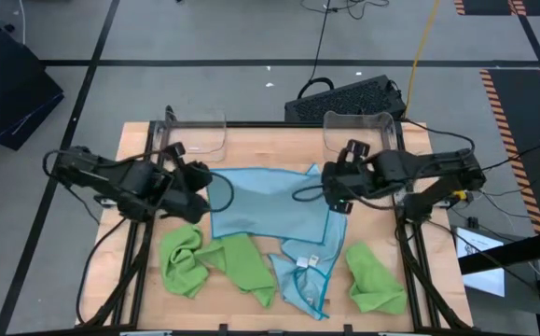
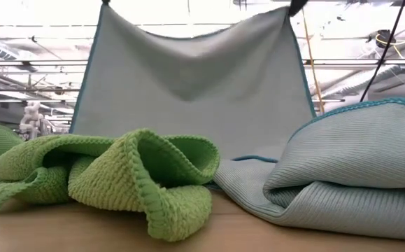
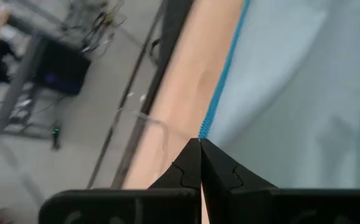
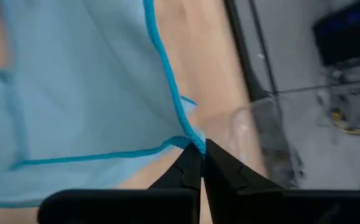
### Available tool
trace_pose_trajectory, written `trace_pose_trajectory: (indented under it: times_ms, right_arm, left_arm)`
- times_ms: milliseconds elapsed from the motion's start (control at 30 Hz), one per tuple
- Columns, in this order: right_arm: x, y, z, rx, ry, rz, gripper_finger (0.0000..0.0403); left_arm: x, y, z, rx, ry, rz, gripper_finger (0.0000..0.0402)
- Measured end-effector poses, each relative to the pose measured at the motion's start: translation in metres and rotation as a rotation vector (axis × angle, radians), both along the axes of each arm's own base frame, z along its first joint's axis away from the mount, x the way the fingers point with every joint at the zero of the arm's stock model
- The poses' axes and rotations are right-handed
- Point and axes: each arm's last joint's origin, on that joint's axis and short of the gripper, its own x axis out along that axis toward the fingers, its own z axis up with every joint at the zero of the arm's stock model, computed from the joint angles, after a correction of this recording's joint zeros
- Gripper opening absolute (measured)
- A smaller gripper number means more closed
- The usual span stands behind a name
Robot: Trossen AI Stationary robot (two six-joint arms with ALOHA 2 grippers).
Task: Fold microfiber towels
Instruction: Fold the top left blue microfiber cloth
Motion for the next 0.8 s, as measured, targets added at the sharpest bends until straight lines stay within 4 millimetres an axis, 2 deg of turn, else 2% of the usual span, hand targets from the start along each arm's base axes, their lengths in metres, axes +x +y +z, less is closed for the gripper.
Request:
trace_pose_trajectory:
  times_ms: [233,367,467,600,800]
  right_arm:
    - [0.012,-0.030,-0.033,-0.039,0.071,-0.047,0.0002]
    - [0.016,-0.039,-0.051,-0.011,0.092,-0.064,0.0002]
    - [0.015,-0.038,-0.062,0.042,0.120,-0.073,0.0002]
    - [0.016,-0.032,-0.065,0.091,0.102,-0.081,0.0002]
    - [0.020,-0.018,-0.077,0.215,0.074,-0.045,0.0002]
  left_arm:
    - [0.014,0.021,-0.026,0.045,0.045,0.066,0.0001]
    - [0.019,0.032,-0.037,0.054,0.067,0.094,0.0001]
    - [0.020,0.035,-0.047,0.030,0.094,0.103,0.0001]
    - [0.020,0.032,-0.059,0.000,0.117,0.105,0.0001]
    - [0.021,0.016,-0.084,-0.062,0.113,0.073,0.0001]
